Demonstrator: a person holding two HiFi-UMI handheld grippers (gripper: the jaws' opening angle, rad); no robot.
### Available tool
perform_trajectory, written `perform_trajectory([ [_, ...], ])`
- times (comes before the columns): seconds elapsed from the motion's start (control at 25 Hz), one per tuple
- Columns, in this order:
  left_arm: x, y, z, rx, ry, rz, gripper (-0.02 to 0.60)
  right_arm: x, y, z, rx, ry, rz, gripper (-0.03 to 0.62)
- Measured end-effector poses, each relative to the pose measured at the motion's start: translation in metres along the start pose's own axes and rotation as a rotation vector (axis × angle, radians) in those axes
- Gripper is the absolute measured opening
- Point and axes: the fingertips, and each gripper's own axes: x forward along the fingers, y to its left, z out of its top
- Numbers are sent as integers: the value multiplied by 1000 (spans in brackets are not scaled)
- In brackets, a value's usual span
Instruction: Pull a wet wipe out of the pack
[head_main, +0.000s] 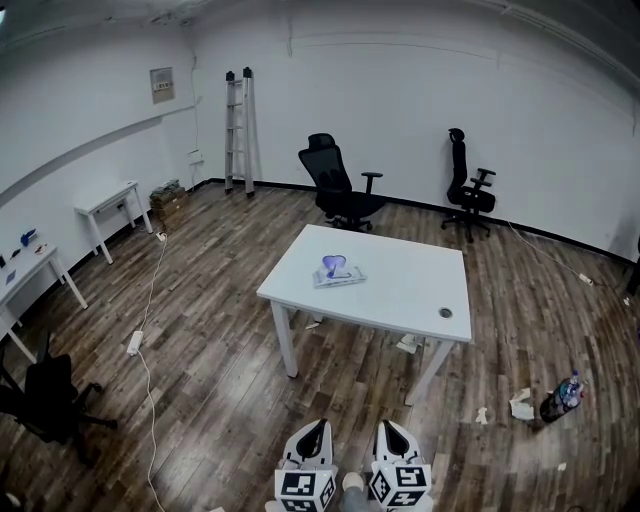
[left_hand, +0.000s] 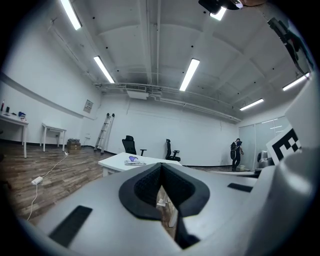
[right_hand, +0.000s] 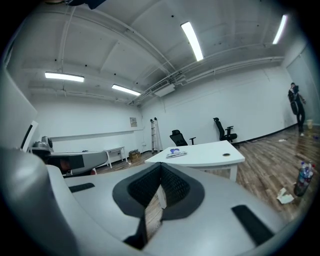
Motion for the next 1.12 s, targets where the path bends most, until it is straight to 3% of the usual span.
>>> perform_trajectory([
  [1.12,118,4,16,23,12,50,-2,107,-60,52,26,-8,51,8],
])
